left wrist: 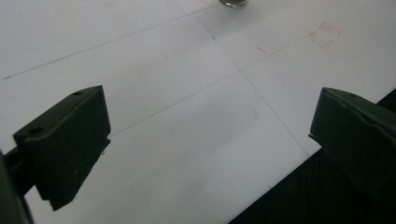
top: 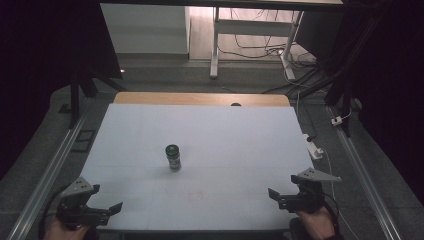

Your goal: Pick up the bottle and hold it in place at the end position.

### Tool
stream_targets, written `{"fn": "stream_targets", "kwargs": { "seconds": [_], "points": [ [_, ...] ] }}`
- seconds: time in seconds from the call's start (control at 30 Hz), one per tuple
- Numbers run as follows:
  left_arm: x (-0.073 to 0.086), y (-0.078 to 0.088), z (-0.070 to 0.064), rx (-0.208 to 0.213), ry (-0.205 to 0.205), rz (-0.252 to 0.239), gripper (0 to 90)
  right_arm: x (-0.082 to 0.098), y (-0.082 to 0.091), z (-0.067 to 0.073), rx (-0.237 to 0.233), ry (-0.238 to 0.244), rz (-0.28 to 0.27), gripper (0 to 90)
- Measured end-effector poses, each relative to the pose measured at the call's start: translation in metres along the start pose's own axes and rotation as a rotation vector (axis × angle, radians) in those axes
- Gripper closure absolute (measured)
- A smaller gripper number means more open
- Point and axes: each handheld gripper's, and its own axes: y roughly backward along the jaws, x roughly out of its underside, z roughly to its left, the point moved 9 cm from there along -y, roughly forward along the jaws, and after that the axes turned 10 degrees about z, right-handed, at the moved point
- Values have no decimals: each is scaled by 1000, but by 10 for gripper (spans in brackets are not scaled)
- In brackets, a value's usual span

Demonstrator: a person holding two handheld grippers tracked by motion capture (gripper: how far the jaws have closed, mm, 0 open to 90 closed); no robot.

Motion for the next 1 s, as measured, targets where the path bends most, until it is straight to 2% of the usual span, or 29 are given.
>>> {"fn": "stream_targets", "kwargs": {
  "seconds": [0.2, 0.37, 0.47, 0.77, 1.0],
  "points": [
    [-2, 0, -2, 21, 9, -8, 0, 0, 0, -2, -40, -37, 1, 0],
    [-3, -2, -4, 17, 1, -1, 0, 1, -2, -1, -37, -20, 16, 0],
    [-3, -2, -5, 28, -2, -4, 0, 1, -3, 1, -29, 0, 31, 0],
    [-3, -3, -4, 23, 8, 6, 0, 2, -4, 2, -29, 12, 44, 0],
    [-7, -3, -4, 14, 5, -12, 0, 3, -5, 4, -31, 25, 53, 0]
  ]
}}
